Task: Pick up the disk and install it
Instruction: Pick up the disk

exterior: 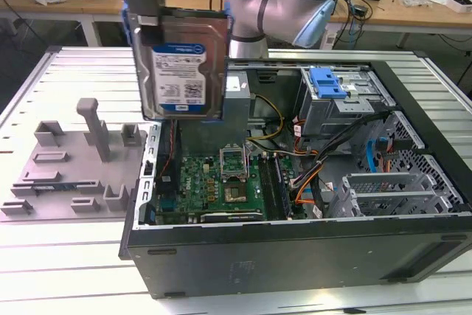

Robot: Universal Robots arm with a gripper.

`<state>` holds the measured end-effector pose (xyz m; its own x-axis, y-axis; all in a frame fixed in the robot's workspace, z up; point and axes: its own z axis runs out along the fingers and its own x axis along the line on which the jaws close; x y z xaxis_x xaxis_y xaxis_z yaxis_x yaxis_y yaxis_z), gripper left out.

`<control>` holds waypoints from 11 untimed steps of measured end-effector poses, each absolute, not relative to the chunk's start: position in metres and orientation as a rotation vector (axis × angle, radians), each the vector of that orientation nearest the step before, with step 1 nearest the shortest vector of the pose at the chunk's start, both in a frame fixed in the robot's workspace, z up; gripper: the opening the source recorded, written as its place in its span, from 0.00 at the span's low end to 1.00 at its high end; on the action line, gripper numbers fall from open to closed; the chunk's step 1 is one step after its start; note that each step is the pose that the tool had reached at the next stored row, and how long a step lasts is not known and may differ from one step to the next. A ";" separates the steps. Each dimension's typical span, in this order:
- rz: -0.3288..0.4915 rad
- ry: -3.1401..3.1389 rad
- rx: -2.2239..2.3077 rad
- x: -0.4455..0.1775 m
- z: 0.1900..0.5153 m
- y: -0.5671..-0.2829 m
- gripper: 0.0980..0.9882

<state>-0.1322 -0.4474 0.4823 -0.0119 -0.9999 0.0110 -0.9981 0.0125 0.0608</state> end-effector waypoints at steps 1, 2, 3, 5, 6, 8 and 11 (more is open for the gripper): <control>-0.057 -2.198 2.171 -0.115 0.482 -0.456 0.30; -0.058 -2.197 2.170 -0.108 0.482 -0.459 0.30; -0.059 -2.197 2.170 -0.104 0.482 -0.461 0.30; -0.062 -2.196 2.169 -0.091 0.482 -0.468 0.30; -0.062 -2.195 2.168 -0.087 0.482 -0.470 0.30; -0.064 -2.194 2.167 -0.078 0.482 -0.475 0.30; -0.068 -2.192 2.166 -0.065 0.482 -0.482 0.30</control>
<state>-0.0645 -0.4820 0.4824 -0.0119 -0.9999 0.0113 -0.9973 0.0127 0.0728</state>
